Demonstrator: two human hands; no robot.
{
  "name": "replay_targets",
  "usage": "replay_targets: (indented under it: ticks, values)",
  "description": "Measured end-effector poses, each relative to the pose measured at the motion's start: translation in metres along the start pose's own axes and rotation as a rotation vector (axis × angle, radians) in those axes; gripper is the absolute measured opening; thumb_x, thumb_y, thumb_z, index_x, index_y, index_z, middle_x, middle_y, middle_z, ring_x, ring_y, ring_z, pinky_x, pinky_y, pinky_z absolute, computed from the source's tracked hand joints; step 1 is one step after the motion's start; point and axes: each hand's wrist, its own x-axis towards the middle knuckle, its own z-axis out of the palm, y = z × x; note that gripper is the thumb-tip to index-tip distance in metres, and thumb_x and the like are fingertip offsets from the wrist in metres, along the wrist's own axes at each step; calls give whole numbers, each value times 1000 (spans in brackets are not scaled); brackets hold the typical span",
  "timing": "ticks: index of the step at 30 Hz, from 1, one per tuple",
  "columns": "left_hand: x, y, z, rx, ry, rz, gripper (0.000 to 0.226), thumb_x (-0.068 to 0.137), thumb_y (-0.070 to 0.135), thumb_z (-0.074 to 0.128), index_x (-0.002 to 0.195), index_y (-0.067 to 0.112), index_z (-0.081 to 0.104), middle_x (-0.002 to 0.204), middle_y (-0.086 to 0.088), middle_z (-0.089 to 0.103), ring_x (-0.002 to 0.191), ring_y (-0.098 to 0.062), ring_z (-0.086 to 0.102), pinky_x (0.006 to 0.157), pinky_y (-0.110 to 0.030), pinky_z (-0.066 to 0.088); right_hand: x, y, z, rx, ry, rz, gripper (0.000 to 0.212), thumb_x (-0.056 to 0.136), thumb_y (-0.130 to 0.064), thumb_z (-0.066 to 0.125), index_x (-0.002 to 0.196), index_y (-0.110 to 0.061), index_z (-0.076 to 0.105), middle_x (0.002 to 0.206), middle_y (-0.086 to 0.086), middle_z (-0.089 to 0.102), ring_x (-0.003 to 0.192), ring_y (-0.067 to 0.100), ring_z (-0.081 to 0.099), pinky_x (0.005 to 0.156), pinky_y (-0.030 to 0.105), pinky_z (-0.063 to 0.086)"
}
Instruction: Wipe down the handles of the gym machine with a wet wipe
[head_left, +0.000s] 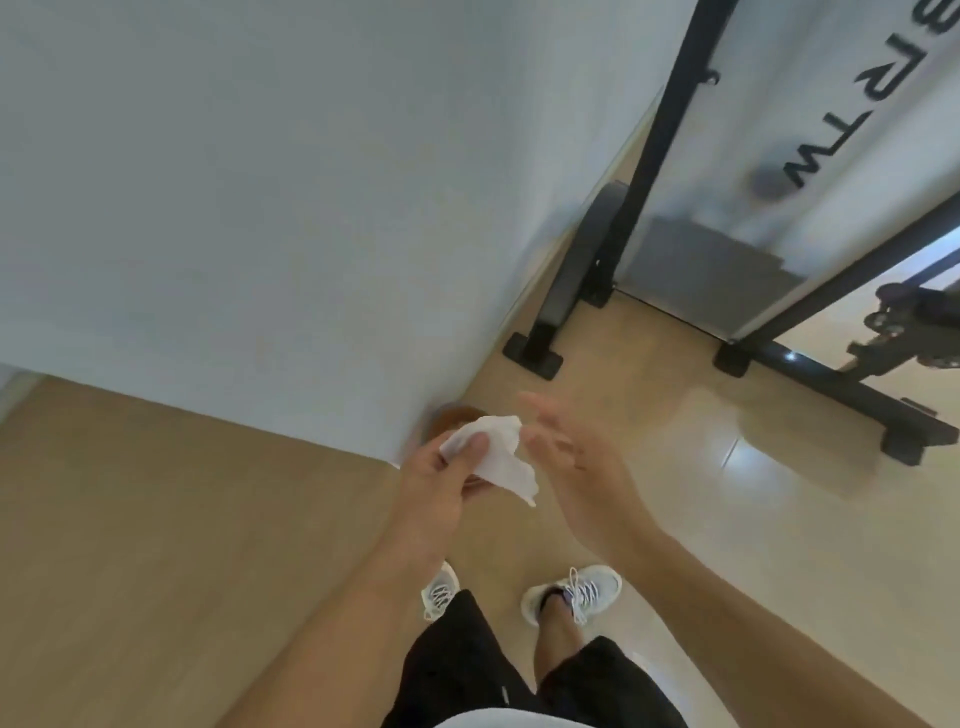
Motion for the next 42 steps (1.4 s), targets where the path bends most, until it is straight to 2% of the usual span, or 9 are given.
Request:
replay_targets:
  ticks: [4,6,9,17,22,27,32,36,42]
  values:
    - [20,-10,-28,115,-89,-40,24,100,18,55,115,5,70,107,-14,76,101,-25,73,81,-29,60,9,13,47,341,-129,254,24,102,-24,56,125,-23,62,111,-13,70,105,6,67,81,13,54]
    - [26,-12,-45,189,-104,-34,23,101,19,54,109,7,73,100,-15,77,95,-27,75,81,-34,62,11,19,65,426,-102,264,17,102,-13,53,108,-15,69,94,-7,76,89,6,72,70,15,55]
    - [36,-15,-76,319,-48,33,19,99,23,58,102,20,76,96,-12,77,88,-17,73,74,-31,60,14,31,90,428,25,356,17,92,-5,70,108,-3,63,95,14,72,76,13,72,61,20,55]
    - [97,-50,-150,416,41,-48,12,94,23,66,99,19,76,92,0,74,75,-9,62,66,-24,52,52,90,142,596,115,609,17,91,-8,71,107,-5,66,100,13,72,88,21,69,73,30,55]
    - [167,-121,-176,470,92,-173,10,95,16,63,98,19,72,89,-4,73,68,-7,65,60,-15,49,108,201,174,510,228,810,18,96,-13,65,112,-7,66,108,15,73,93,26,71,75,37,60]
    - [231,-204,-186,594,22,-250,25,93,28,66,117,31,63,106,7,69,86,-4,66,70,-18,45,173,321,189,430,301,917,15,99,-8,59,113,-2,59,109,15,66,88,24,65,90,45,57]
    - [272,-271,-193,609,40,-237,26,92,21,67,115,30,64,112,17,67,90,10,62,69,-9,47,219,413,217,361,257,975,23,100,0,52,121,6,55,90,10,61,73,19,60,60,28,55]
    - [292,-303,-206,630,69,-209,26,91,19,69,114,29,65,111,20,66,96,8,63,73,1,42,249,453,248,312,176,924,33,100,-6,53,132,1,54,103,14,61,70,17,60,53,21,55]
    - [294,-311,-227,682,123,-221,28,90,27,69,116,36,63,112,27,64,103,4,63,87,-27,52,264,463,276,383,156,1052,44,105,-2,38,145,-16,47,99,5,59,80,24,69,81,37,62]
